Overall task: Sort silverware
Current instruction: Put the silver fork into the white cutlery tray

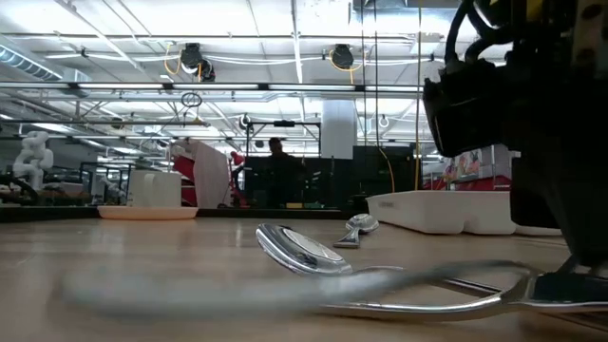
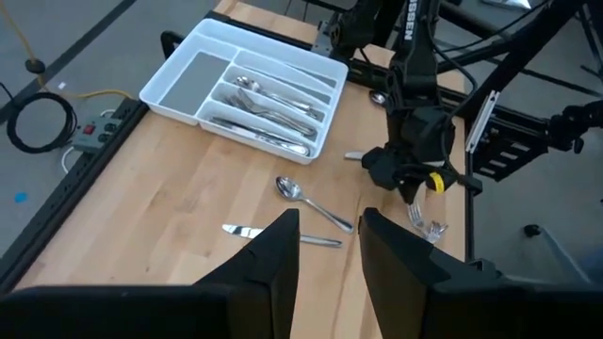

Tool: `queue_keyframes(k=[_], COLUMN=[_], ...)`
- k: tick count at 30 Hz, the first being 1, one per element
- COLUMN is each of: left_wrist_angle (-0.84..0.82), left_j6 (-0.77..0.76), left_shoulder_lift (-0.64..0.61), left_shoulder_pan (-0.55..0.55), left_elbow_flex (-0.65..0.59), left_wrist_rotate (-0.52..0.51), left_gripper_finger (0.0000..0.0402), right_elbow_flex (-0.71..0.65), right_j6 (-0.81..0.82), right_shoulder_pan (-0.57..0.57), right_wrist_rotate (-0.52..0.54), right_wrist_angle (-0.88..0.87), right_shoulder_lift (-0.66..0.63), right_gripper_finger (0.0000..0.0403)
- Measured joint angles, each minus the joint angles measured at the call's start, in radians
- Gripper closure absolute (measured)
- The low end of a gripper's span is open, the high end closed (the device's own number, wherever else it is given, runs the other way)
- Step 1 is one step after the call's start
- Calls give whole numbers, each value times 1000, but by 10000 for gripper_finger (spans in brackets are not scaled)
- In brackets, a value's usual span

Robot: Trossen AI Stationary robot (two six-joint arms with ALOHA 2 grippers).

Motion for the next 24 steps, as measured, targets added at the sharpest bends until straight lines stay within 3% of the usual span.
queue_keyframes(k=[9,14,19,24], left_wrist_angle=[0,0,0,0], left_j6=[29,50,55,76], left_shoulder_lift=[0,0,0,0], left_shoulder_pan=[0,0,0,0], left_elbow_flex=[0,0,0,0], left_wrist_rotate=[0,0,-1,-1], left_gripper_finger=[285,285,285,285], right_elbow_flex=[-2,-2,-2,-2], right_j6=[-5,-15,-35,-68], right_shoulder_pan=[-3,-14,-41,-82], right_wrist_rotate=[25,112,199,268], right_wrist_angle=[14,-10,-121,-337], right_shoulder_lift=[-56,-152,-291,-445], right_gripper_finger=[403,402,402,402])
